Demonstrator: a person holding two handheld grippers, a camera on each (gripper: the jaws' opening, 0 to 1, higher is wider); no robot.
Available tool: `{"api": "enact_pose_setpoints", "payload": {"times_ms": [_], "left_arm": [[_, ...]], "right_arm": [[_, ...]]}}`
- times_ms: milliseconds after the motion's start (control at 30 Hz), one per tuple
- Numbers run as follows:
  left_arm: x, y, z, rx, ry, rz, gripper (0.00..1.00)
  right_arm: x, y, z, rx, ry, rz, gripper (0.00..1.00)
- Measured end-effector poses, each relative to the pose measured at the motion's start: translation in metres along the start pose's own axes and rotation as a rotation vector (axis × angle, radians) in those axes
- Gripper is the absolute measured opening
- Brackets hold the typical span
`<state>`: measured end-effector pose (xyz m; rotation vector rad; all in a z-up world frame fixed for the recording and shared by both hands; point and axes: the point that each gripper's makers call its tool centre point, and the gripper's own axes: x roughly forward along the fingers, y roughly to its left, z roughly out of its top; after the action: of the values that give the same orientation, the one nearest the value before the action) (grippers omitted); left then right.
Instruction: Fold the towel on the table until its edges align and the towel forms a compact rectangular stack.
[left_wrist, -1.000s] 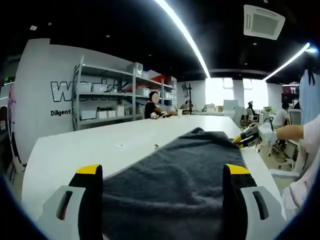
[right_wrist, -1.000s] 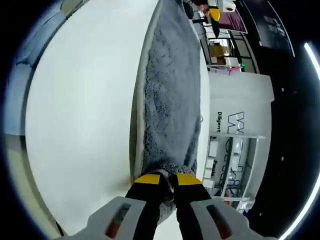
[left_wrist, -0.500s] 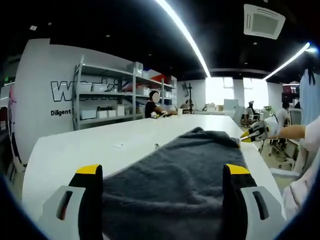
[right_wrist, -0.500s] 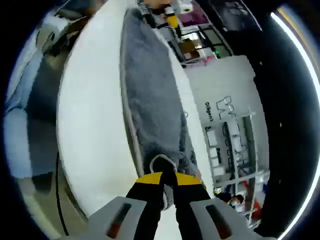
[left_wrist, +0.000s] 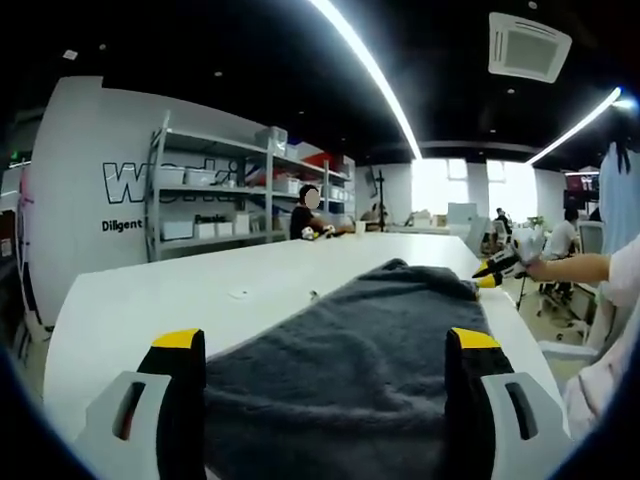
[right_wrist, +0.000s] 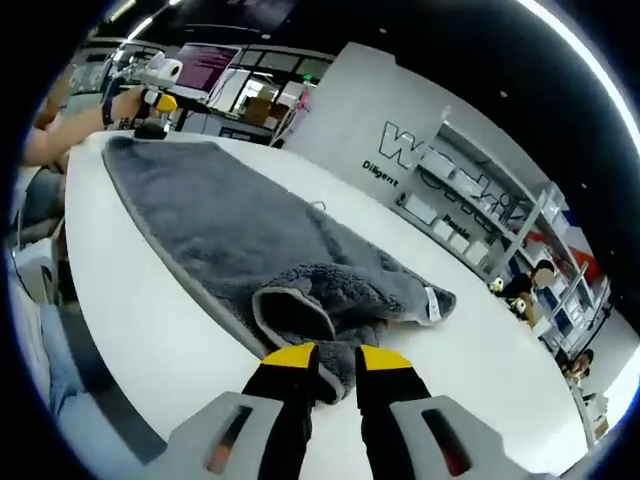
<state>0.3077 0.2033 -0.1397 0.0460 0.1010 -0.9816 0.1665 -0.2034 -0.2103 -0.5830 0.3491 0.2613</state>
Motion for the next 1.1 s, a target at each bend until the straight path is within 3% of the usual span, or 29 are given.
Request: {"api": "enact_pose_setpoints", "payload": {"times_ms": [233,367,567,700,800,900,1100], "left_arm": [[0.001,0.001,-0.003,0.003,0.012,0.002,0.98],[0.001,0.001,-0.003,0.002,0.010,0.002,0.98],[0.001,0.001,-0.003,0.000,0.011,0.002,0.98],[0.002,0.000,-0.004,-0.002,0.015,-0.003,0.98],[0.001,0.002,-0.005,0.000,0.019,0.002,0.98],[0.001,0.003,-0.005,-0.002,0.016,0.005,0.98],[0.000,0.005,-0.006,-0.006,0.020,0.010,0.98]], "right_arm": [[0.010,-0.004,0.004,-0.069,0.017,-0.006,0.15],[0.019,-0.001,-0.009,-0.121,0.072,0.015,0.14],[0.023,0.007,-0.001,-0.133,0.017,0.031,0.13],[0.030,0.012,-0.001,-0.145,0.024,0.049,0.09],[0.033,0.017,-0.002,-0.146,0.044,0.077,0.02],[0.032,0.019,-0.001,-0.219,0.065,0.076,0.00],[0.021,-0.001,0.001,-0.386,0.117,-0.013,0.00]]}}
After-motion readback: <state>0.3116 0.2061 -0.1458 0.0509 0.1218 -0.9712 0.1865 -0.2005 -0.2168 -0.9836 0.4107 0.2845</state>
